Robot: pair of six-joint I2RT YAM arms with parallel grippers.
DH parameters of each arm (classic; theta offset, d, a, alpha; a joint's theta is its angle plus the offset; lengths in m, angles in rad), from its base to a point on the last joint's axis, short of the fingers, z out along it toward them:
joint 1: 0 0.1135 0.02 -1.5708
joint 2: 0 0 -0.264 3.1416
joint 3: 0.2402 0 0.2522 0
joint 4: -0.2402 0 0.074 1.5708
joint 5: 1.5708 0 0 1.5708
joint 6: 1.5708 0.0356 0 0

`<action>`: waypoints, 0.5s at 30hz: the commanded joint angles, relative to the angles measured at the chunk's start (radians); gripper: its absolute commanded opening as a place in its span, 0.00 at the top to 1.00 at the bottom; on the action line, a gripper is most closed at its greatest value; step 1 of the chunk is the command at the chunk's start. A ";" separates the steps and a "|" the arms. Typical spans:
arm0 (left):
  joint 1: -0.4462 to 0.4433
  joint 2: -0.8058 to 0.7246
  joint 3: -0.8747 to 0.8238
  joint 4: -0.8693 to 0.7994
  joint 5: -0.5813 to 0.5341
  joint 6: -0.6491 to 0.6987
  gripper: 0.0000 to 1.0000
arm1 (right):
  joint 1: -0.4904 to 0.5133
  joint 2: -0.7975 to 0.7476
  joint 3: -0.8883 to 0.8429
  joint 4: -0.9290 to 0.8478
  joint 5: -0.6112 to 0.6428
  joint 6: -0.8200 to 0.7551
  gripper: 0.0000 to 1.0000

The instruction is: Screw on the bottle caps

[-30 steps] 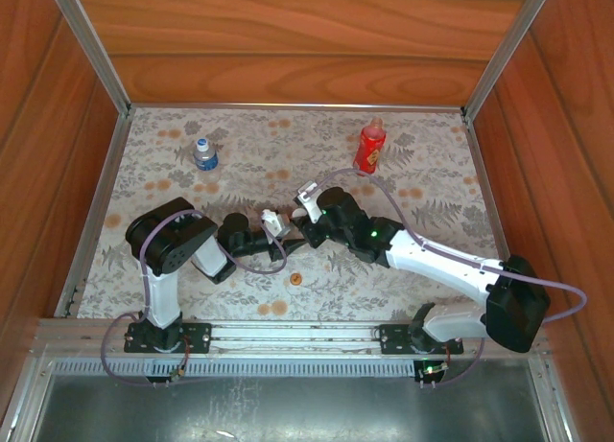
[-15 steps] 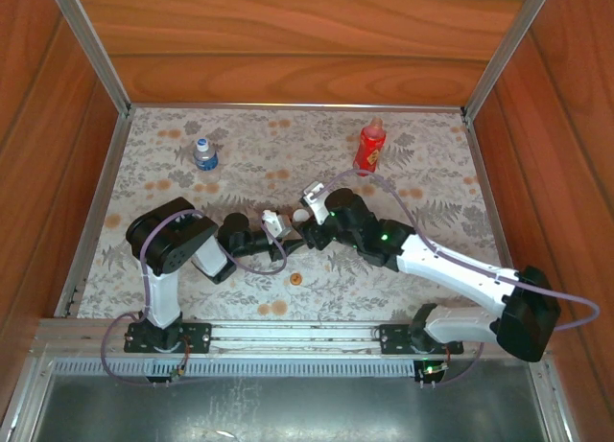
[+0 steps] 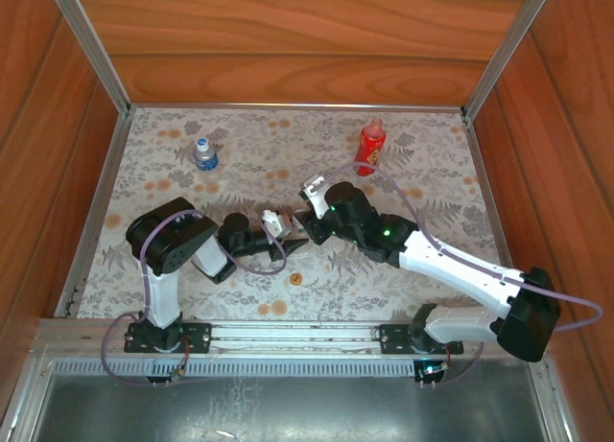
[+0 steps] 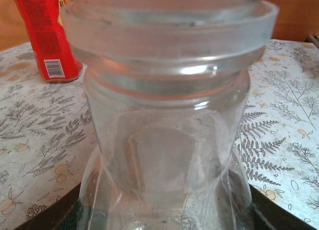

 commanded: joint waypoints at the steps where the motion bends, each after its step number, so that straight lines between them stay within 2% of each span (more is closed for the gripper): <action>1: 0.005 0.023 0.006 -0.014 0.010 0.003 0.49 | -0.007 0.021 0.031 -0.051 -0.012 0.002 0.64; 15: 0.006 0.024 0.006 -0.014 0.014 0.002 0.49 | -0.008 0.082 0.052 -0.124 -0.011 -0.017 0.76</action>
